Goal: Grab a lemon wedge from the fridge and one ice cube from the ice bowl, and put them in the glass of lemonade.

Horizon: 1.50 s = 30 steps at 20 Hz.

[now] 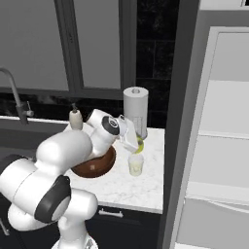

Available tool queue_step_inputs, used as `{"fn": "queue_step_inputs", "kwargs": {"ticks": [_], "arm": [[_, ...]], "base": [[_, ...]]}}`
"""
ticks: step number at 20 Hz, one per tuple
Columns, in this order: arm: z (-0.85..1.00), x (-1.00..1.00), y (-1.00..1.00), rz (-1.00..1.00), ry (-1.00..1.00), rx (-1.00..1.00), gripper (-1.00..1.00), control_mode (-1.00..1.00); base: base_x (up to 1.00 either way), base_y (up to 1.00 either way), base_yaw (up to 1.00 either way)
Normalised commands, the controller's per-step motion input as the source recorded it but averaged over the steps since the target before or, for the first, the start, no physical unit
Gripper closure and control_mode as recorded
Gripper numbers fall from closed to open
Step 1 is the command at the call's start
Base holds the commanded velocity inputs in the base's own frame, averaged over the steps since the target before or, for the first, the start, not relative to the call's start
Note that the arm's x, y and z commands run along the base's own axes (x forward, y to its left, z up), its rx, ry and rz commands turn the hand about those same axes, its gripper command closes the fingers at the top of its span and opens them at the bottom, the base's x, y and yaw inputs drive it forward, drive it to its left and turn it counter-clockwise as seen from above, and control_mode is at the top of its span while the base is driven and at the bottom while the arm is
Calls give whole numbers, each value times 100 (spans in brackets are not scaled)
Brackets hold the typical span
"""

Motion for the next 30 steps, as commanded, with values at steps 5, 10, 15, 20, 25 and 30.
{"fn": "queue_step_inputs", "kwargs": {"ticks": [5, 10, 15, 20, 25, 30], "arm": [[-31, 5, -15, 0, -2, -1, 100, -100], [-11, 0, -14, 0, 0, 0, 100, -100], [0, 2, 0, 0, 3, 0, 100, -100], [0, 0, 15, 0, 5, 0, -100, -100], [3, 0, 23, 0, 0, 0, -100, -100], [3, 0, 20, 0, 0, 0, -100, -100]], "base": [[0, 0, 0], [0, 0, 0], [0, 0, 0], [0, 0, 0], [0, 0, 0], [0, 0, 0]]}}
